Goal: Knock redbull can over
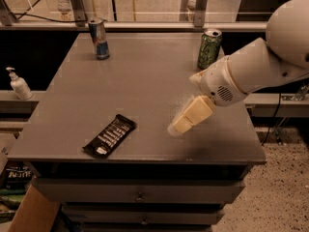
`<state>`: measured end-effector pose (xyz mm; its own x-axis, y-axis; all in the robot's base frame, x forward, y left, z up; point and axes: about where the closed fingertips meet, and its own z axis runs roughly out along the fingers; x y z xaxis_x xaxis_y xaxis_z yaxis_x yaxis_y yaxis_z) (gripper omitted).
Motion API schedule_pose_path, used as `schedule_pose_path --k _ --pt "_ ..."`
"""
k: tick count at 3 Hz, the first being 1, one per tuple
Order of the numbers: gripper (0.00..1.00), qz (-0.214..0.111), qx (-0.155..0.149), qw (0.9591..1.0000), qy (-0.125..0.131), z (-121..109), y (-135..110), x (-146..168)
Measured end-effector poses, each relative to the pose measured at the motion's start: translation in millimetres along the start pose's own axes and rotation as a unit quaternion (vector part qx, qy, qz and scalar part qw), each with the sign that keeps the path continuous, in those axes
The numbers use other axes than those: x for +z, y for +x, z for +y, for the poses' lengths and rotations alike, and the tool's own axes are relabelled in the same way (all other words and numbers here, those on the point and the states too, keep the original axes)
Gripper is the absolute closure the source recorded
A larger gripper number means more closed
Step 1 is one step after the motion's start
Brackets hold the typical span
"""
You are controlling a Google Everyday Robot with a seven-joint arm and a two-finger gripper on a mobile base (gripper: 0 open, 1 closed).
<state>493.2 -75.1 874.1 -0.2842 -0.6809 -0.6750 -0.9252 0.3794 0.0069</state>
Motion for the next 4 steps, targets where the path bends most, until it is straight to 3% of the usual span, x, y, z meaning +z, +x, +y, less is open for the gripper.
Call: schedule_pose_path --k 1,3,4 --pt "0.0 -0.018 0.008 0.9998 -0.006 2.6 -9.6 2.4" --pt "0.0 -0.022 0.012 0.9997 0.0 6.2 -6.8 6.6" --pt "0.0 -0.054 0.039 0.9976 0.014 0.7 -10.5 27.9"
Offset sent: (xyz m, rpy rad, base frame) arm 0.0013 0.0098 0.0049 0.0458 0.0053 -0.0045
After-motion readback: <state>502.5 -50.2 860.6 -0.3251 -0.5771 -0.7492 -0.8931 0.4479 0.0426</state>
